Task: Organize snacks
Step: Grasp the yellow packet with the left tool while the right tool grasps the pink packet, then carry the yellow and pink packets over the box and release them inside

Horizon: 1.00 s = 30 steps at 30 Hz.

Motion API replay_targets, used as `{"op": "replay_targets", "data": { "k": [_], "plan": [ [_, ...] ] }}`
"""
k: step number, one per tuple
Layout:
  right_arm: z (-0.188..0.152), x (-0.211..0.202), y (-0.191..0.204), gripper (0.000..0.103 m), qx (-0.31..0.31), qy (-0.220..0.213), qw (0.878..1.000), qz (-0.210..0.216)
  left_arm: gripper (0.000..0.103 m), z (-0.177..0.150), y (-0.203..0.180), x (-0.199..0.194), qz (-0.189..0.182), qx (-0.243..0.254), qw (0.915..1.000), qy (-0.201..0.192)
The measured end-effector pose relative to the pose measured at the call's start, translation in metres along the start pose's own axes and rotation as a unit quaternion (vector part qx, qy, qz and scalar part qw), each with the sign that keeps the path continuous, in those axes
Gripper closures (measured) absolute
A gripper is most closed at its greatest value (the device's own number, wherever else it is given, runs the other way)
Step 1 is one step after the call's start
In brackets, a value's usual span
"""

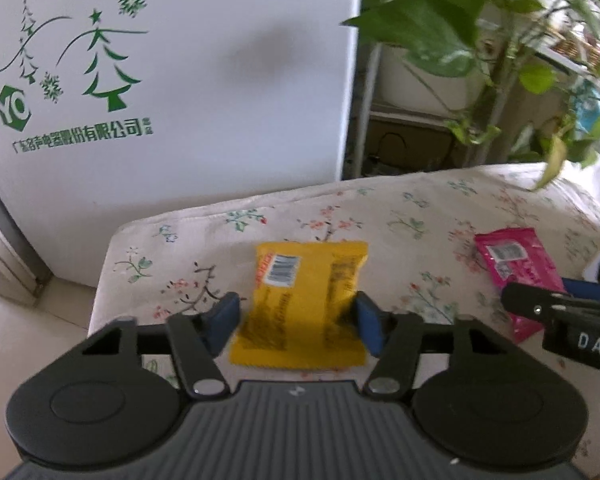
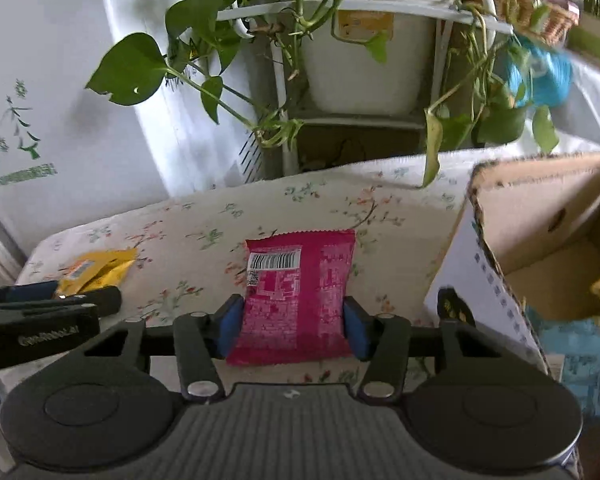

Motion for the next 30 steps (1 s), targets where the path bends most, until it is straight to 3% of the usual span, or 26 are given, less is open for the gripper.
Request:
{"op": "replay_targets", "data": {
  "k": [11, 21, 30],
  "plan": [
    [-0.038, -0.05, -0.005, 0.044, -0.016, 0.041, 0.999, 0.028, 0.049, -0.028, -0.026, -0.046, -0.022, 0.004, 0.9994, 0.024],
    [-0.067, -0.102, -0.024, 0.044, -0.01, 0.065, 0.997, 0.041, 0.052, -0.063, -0.038, -0.097, -0.031, -0.043, 0.9979, 0.037],
    [-0.068, -0.128, -0.027, 0.044, 0.009, 0.04, 0.998, 0.051, 0.052, -0.072, -0.045, -0.144, -0.038, -0.06, 0.9974, 0.009]
  ]
}}
Point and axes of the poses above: each gripper's, at about its wrist camera, not at the fingertips, and x roughly the way its jaws point, y to its left, z to its top, the point moved 9 cm from there along x, roughly the way its jaws point, and after that the axes turned 5 degrees about -y, right-handed, at the moved point
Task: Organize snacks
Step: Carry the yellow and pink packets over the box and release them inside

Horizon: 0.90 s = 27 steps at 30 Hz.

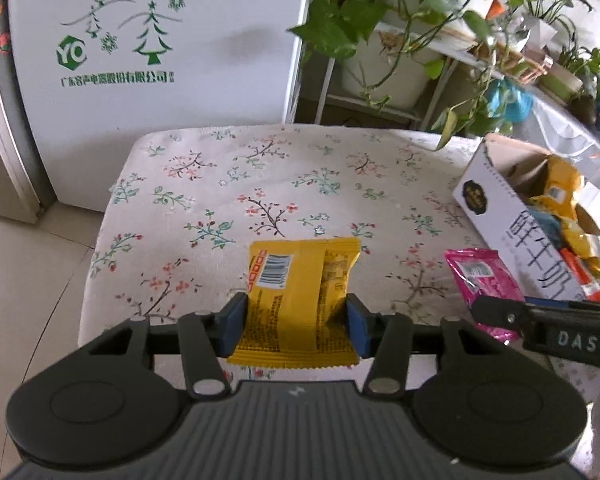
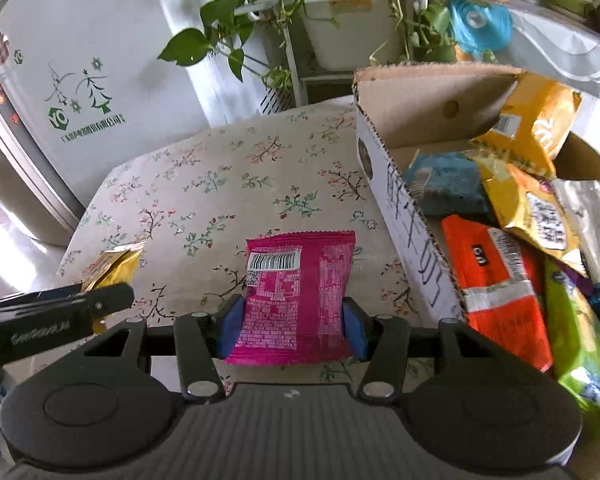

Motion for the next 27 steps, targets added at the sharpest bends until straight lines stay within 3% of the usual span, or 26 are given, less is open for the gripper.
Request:
{"op": "replay_targets", "data": {
  "k": [17, 27],
  "plan": [
    [0.01, -0.061, 0.022, 0.044, -0.036, -0.073, 0.996, 0.043, 0.052, -0.005, 0.005, -0.067, 0.046, -0.032, 0.9958, -0.073],
    [0.033, -0.1, 0.001, 0.044, -0.027, -0.123, 0.991, 0.054, 0.052, 0.005, -0.011, -0.092, 0.046, -0.043, 0.993, -0.1]
  ]
}}
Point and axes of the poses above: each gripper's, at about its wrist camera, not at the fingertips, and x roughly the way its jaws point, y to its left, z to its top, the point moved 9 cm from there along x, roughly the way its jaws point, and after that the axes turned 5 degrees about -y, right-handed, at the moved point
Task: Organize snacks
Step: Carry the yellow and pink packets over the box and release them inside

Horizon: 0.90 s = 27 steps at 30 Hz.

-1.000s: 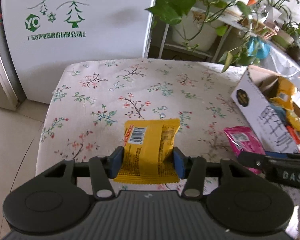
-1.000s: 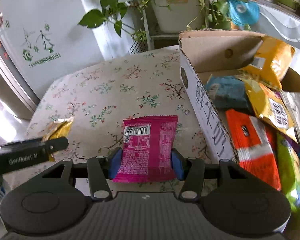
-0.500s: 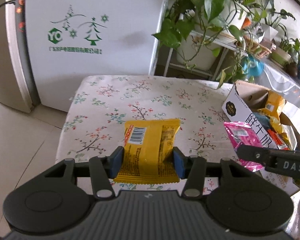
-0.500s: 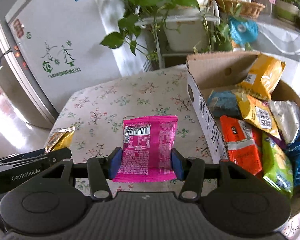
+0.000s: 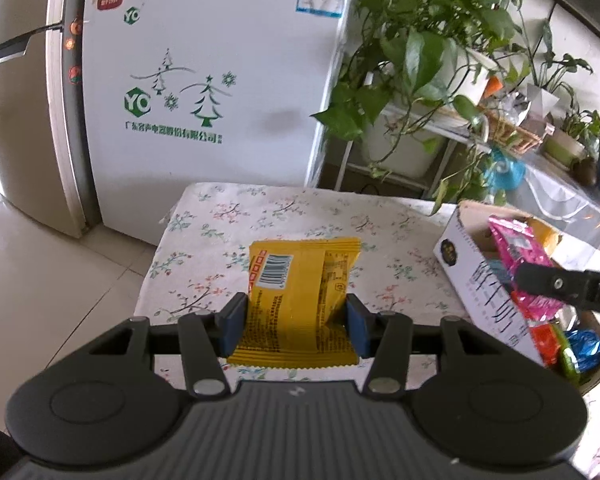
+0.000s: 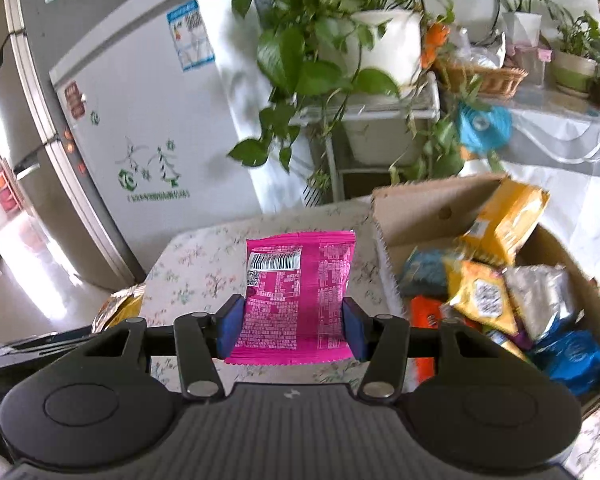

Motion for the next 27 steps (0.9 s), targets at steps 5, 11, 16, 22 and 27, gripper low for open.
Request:
{"op": "replay_targets", "data": {
  "k": [5, 11, 16, 22, 27],
  "plan": [
    [0.022, -0.017, -0.025, 0.044, 0.006, -0.025, 1.0, -0.01, 0.052, 0.011, -0.02, -0.008, -0.014, 0.005, 0.9998, -0.011],
    [0.049, -0.038, -0.064, 0.044, 0.024, -0.05, 0.998, -0.031, 0.052, 0.028, -0.051, -0.015, -0.038, 0.016, 0.9988, -0.026],
    [0.061, -0.051, -0.092, 0.044, 0.026, -0.064, 0.996, -0.053, 0.052, 0.044, -0.084, -0.016, -0.065, 0.022, 0.9969, -0.038],
    [0.059, -0.058, -0.123, 0.044, 0.077, -0.066, 0.992, -0.08, 0.052, 0.059, -0.127, -0.01, -0.1, 0.026, 0.9939, -0.04],
    [0.047, -0.054, -0.144, 0.044, 0.139, -0.049, 0.985, -0.086, 0.052, 0.064, -0.164, 0.005, -0.12, 0.039, 0.9914, -0.034]
  ]
}}
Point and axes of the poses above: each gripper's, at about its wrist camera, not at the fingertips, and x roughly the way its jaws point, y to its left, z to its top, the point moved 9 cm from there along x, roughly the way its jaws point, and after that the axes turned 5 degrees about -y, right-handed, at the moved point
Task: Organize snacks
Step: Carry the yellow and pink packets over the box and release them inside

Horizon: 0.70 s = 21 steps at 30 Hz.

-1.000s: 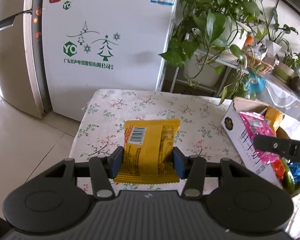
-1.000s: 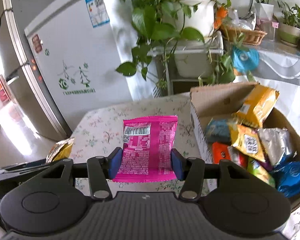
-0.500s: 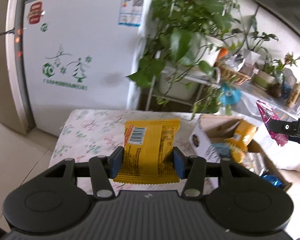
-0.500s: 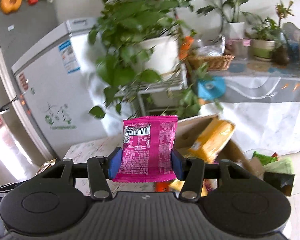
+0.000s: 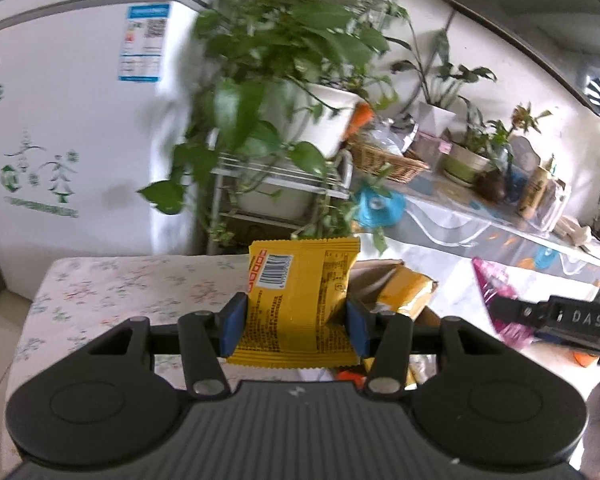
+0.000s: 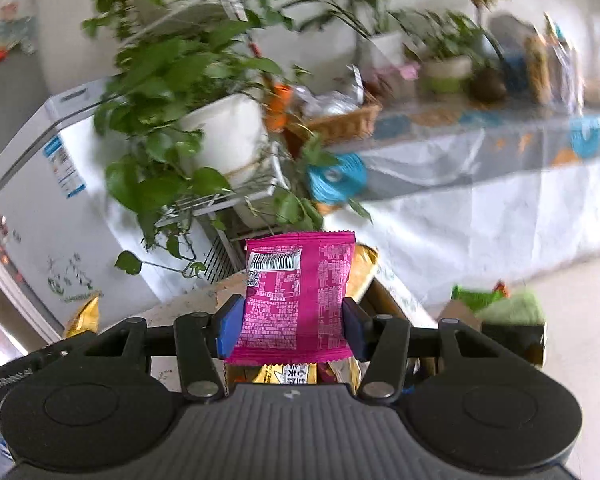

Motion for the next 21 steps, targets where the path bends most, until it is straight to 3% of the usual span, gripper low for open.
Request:
{"op": "replay_targets", "data": {
  "k": [5, 21],
  "plan": [
    [-0.005, 0.005, -0.015, 0.044, 0.03, 0.01, 0.999, -0.024, 0.052, 0.006, -0.021, 0.027, -0.012, 0.006, 0.9998, 0.012],
    [-0.008, 0.017, -0.021, 0.044, 0.067, 0.027, 0.997, -0.034, 0.052, -0.003, -0.053, 0.093, -0.009, 0.047, 0.997, 0.06]
  ]
}}
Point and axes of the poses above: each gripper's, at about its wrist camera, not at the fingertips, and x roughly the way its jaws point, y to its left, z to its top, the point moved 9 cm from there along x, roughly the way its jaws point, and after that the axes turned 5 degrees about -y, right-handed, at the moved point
